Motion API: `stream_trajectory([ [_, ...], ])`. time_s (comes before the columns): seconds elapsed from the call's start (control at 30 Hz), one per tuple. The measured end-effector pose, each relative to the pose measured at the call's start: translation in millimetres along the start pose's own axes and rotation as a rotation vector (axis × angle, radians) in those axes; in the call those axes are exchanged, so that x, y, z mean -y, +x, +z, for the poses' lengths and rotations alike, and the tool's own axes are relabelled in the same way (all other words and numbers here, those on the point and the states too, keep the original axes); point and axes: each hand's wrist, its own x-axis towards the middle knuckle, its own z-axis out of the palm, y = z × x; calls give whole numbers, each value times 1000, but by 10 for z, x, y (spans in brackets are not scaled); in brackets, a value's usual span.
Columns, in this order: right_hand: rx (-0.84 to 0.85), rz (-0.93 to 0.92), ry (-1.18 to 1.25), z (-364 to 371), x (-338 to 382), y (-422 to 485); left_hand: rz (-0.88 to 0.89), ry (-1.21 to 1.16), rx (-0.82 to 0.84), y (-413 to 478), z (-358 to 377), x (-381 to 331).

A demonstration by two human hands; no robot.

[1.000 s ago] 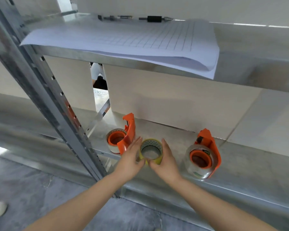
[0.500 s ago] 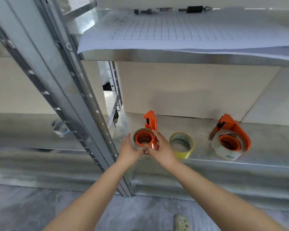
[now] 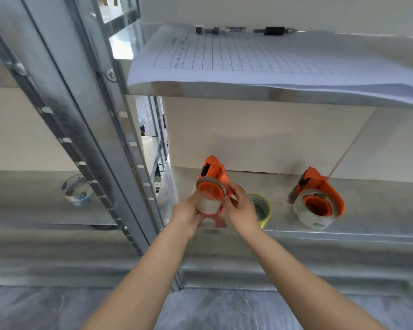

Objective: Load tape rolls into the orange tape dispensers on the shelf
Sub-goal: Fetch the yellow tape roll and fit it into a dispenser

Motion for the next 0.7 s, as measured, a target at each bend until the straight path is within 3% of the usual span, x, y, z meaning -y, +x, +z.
stream_trajectory([
  [0.27, 3, -123, -144, -510, 0, 91, 0, -355, 165, -85, -59, -71],
  [0.4, 13, -563, -307, -512, 222, -20, 69, -374, 275, -143, 32, -8],
  [0.47, 42, -689, -433, -476, 288, -79, 103, -373, 319, -163, 72, 8],
  [0.57, 46, -668, -487, -458, 346, -89, 142, -399, 331, -195, 74, -5],
  [0.7, 209, -615, -359, -511, 453, -14, 70, -498, 238, -175, 56, -6],
])
